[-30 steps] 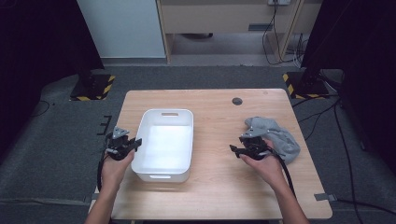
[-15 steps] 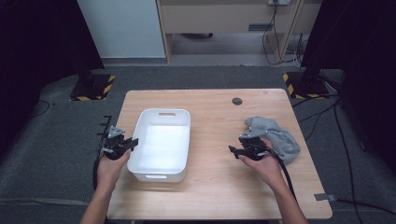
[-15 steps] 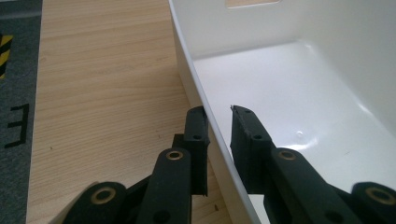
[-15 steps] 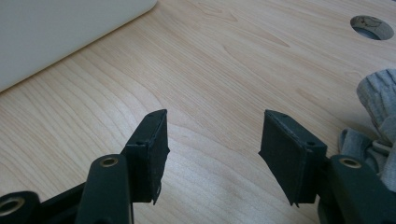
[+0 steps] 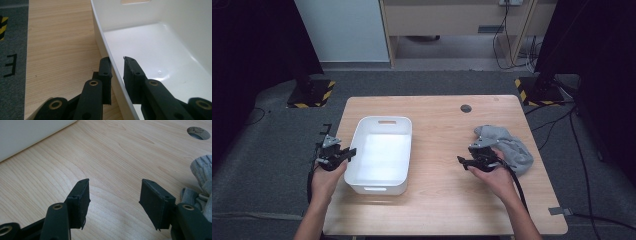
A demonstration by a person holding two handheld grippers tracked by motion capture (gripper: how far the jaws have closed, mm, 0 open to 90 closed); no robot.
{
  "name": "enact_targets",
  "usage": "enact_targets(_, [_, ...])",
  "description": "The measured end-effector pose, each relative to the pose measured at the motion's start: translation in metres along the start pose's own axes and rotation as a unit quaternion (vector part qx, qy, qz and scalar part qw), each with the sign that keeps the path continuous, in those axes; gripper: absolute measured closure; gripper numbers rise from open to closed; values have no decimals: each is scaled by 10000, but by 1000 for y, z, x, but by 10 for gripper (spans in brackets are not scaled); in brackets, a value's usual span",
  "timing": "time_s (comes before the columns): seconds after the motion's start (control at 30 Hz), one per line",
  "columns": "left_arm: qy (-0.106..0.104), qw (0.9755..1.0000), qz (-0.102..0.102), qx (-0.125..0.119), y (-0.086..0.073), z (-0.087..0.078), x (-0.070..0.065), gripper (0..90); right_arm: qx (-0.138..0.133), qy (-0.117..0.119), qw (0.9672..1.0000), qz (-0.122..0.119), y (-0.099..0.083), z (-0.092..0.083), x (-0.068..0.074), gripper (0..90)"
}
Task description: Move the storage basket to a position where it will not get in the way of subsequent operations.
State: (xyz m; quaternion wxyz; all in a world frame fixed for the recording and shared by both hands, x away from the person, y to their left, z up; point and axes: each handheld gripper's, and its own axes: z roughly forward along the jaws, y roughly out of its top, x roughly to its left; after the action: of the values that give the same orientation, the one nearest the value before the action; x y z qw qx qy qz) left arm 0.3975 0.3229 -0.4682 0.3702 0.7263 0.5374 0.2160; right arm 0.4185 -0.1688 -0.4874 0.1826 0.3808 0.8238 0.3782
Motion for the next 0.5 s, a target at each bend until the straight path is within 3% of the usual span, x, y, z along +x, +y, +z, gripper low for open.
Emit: enact_targets(0.5, [8, 10000, -62, -14, -1, -3, 13, 764, -5, -43, 10000, 24, 0, -1, -2, 406])
